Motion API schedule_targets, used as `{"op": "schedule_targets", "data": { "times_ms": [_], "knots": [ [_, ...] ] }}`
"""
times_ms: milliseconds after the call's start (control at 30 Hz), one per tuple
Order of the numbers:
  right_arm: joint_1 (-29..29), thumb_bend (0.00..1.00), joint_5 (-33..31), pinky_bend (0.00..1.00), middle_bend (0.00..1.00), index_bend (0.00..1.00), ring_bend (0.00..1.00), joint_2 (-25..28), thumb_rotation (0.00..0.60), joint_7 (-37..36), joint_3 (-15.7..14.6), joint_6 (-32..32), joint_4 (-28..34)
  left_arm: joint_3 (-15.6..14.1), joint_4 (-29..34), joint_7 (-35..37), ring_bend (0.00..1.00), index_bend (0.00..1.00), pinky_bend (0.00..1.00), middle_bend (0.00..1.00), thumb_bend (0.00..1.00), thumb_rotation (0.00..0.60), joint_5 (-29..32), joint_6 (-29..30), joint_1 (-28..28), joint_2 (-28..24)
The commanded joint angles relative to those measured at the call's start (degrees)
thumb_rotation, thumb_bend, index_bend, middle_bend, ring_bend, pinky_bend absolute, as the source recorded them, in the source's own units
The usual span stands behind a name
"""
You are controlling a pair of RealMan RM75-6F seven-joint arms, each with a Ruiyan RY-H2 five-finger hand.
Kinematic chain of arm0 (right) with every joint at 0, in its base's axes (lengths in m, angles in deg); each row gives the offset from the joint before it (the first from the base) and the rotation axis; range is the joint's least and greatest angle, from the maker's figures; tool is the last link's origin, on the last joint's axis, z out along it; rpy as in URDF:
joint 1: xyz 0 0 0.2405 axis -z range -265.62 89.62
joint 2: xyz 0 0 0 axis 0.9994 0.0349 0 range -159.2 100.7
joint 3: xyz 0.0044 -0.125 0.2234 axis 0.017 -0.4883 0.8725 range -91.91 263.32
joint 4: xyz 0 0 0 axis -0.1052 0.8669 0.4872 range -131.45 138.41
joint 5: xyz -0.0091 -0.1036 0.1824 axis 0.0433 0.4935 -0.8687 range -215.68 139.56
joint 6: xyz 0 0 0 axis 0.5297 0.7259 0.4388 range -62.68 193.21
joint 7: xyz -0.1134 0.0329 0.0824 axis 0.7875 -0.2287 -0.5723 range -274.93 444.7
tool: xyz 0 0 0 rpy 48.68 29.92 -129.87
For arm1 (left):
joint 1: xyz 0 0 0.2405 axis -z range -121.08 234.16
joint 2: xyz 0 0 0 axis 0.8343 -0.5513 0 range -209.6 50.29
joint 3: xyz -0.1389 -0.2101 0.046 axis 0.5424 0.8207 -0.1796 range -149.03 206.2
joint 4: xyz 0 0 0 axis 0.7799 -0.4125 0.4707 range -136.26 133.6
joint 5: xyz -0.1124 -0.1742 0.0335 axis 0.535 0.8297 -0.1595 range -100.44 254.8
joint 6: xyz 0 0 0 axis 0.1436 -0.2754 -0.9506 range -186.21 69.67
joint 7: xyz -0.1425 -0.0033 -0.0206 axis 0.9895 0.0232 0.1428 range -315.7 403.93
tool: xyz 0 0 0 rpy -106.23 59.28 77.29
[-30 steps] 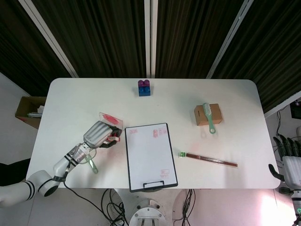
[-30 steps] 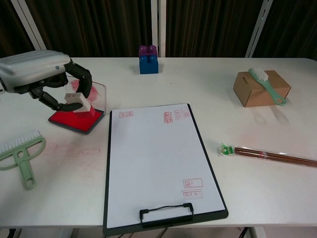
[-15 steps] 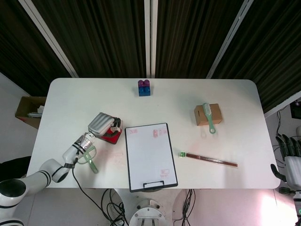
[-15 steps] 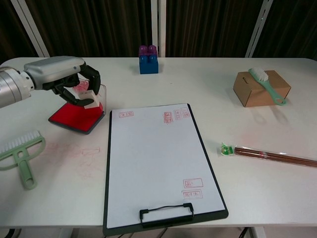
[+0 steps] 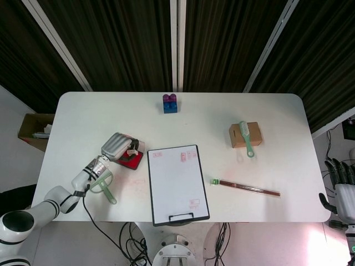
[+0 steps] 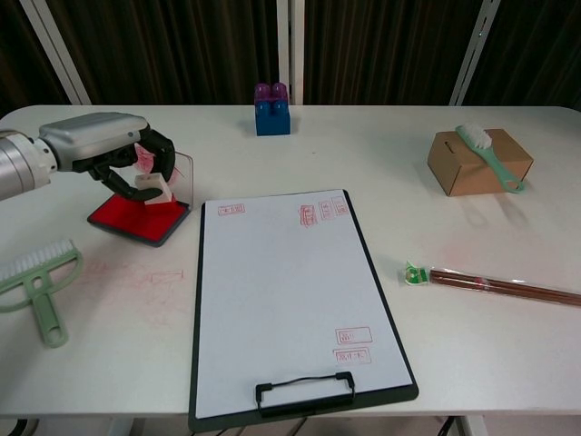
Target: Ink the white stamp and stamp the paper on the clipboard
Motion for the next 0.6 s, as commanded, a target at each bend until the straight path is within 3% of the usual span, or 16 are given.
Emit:
{"op": "schedule_targets", "data": {
  "times_ms": [33, 600],
  "knots": [
    [0.0, 0.23, 0.0, 0.00, 0.00, 0.00, 0.00, -0.1, 0.600, 0.0, 0.0, 0.1, 0.0, -0.2, -0.4, 0.2, 1.00, 0.63, 0.98, 0.63, 0.46, 0.600, 0.0, -0.1, 0.1, 0.3],
    [-0.1, 0.24, -0.5, 0.00, 0.00, 0.00, 0.00, -0.3, 0.600, 0.5, -0.1, 0.6, -0.3, -0.8, -5.4, 3.5, 1.00, 0.64, 0.98, 0.65, 0.48, 0.600, 1.0, -2.0, 0.3, 3.0]
  ]
}}
